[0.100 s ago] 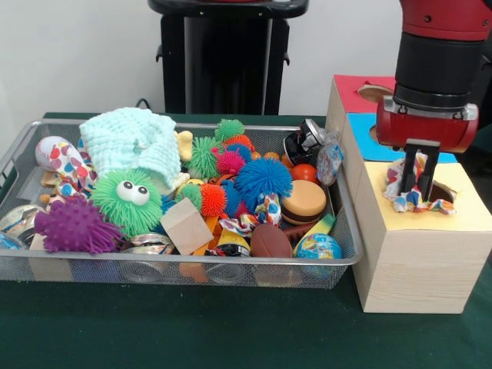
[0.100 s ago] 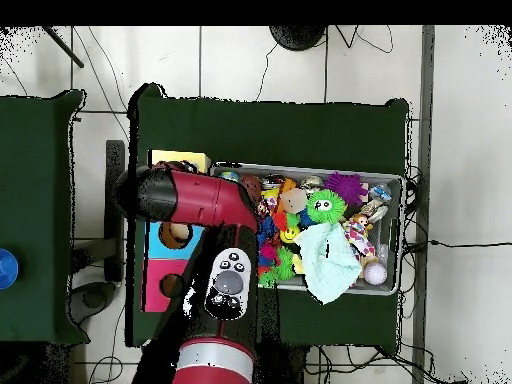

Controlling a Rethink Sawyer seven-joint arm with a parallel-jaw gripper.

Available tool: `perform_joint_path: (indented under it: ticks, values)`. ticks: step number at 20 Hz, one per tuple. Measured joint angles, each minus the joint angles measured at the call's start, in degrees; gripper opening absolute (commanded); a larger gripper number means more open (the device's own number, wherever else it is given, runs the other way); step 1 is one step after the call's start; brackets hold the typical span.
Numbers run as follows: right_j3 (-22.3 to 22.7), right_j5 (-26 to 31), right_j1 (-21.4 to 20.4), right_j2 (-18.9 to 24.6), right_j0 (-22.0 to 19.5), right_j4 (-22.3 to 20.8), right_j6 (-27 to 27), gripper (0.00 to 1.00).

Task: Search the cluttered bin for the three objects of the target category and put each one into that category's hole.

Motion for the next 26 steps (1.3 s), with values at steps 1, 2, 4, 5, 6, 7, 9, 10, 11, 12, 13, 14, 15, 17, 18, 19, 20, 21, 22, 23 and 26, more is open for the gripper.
perform_joint_path:
  ticks: [1,2,4,5,6,7,9,10,11,12,13,14,15,17,18,19,20,21,22,23,26]
  values:
    - [0.19,-0.07,-0.06,0.14,-0.14,0.31,0.00,0.00]
    - [0.27,-0.11,-0.08,0.20,-0.20,0.46,0.00,0.00]
    - [0.55,-0.26,-0.14,0.45,-0.45,0.97,0.00,0.00]
    - [0.66,-0.27,-0.18,0.53,-0.53,1.19,0.00,0.00]
    - [0.84,-0.32,-0.24,0.72,-0.71,1.53,0.00,0.00]
    - [1.00,-0.43,-0.28,0.87,-0.84,1.75,0.00,0.00]
    - [1.38,-0.82,-0.39,1.22,-1.11,2.12,0.00,0.00]
    - [1.53,-0.99,-0.43,1.31,-1.17,2.22,0.00,0.00]
    - [1.68,-1.17,-0.48,1.40,-1.24,2.32,0.00,0.00]
    - [1.93,-1.52,-0.57,1.55,-1.31,2.45,0.00,0.00]
    - [2.28,-2.10,-0.70,1.76,-1.38,2.51,0.00,0.00]
    - [2.44,-2.45,-0.76,1.89,-1.41,2.51,0.00,0.00]
    - [2.58,-2.73,-0.80,2.00,-1.44,2.52,0.00,0.00]
    - [2.81,-3.25,-0.87,2.19,-1.49,2.52,0.00,0.00]
    - [2.98,-3.64,-0.93,2.32,-1.52,2.52,0.00,0.00]
    - [3.29,-4.26,-1.01,2.54,-1.56,2.61,0.00,0.00]
    - [3.60,-4.88,-1.09,2.76,-1.60,2.70,0.00,0.00]
    - [3.70,-5.12,-1.12,2.86,-1.62,2.71,0.00,0.00]
    - [3.76,-5.28,-1.13,2.92,-1.63,2.71,0.00,0.00]
    - [3.92,-5.67,-1.19,3.04,-1.65,2.70,0.00,0.00]
    - [4.20,-6.58,-1.34,3.53,-1.65,2.76,0.00,1.00]
